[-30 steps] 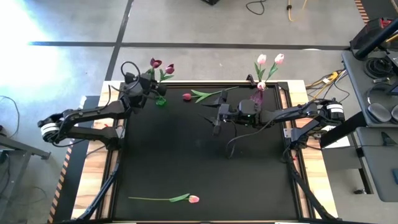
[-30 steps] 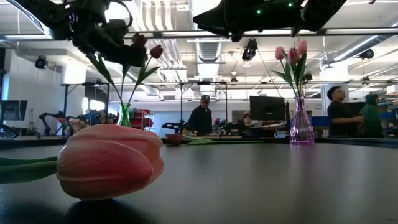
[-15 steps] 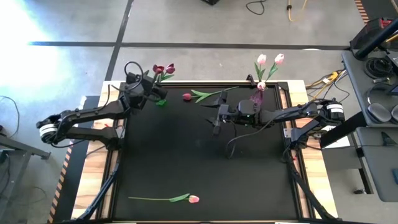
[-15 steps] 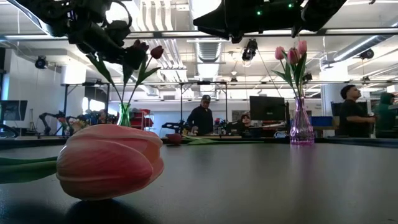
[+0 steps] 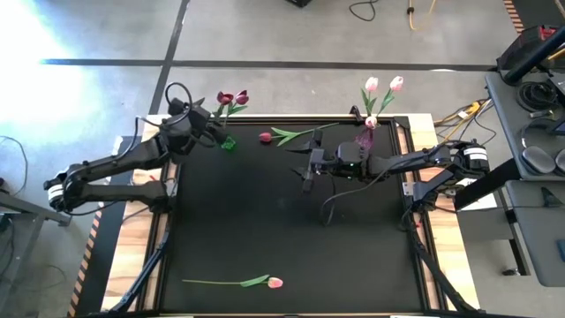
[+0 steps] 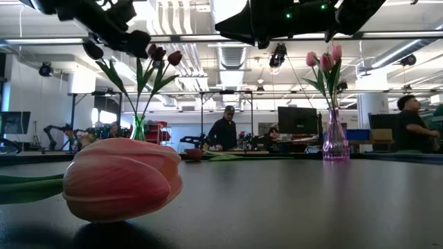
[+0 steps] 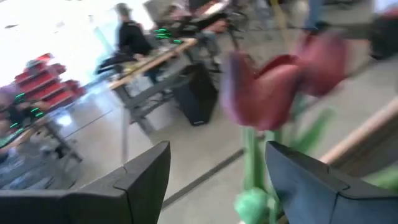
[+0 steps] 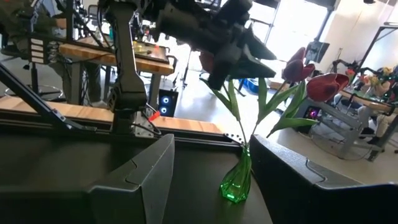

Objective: Sort flowers into vase by color
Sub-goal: Put the pink flower into the violet vase

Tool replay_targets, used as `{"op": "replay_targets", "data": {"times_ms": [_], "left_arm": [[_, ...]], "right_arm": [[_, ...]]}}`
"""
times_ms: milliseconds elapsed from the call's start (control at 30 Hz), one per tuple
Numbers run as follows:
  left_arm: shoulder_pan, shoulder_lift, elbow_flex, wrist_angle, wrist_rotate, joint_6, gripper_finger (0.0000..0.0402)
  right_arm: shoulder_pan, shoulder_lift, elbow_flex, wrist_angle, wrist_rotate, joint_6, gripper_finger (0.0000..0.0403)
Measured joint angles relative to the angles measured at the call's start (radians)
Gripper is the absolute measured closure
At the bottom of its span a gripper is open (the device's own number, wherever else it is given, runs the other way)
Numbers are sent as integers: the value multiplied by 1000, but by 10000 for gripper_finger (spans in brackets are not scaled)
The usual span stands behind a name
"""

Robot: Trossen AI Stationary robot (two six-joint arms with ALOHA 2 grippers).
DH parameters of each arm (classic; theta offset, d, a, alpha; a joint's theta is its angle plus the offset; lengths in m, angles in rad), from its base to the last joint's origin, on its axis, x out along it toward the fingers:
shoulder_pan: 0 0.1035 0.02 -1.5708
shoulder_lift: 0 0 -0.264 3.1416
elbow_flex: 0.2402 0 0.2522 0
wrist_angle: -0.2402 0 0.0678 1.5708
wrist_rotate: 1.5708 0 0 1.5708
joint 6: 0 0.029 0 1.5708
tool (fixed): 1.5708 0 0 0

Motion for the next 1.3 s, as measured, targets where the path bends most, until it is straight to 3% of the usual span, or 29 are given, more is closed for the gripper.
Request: {"op": "replay_targets", "data": {"times_ms": [267, 533, 733, 933, 1300], "left_arm": [[-126, -51, 106, -243, 35, -1, 155], [-384, -32, 243, -552, 36, -106, 157], [-633, 42, 319, -790, 55, -264, 186], [-848, 149, 295, -838, 239, -412, 234], [-1107, 491, 312, -812, 391, -838, 321]], "right_arm": [[0, 0, 0, -16, 0, -14, 200], [0, 0, 0, -85, -2, -32, 201], [17, 0, -4, -95, -2, -41, 262], [49, 0, -36, -104, -1, -46, 376], [148, 0, -67, -113, 0, 13, 393]]}}
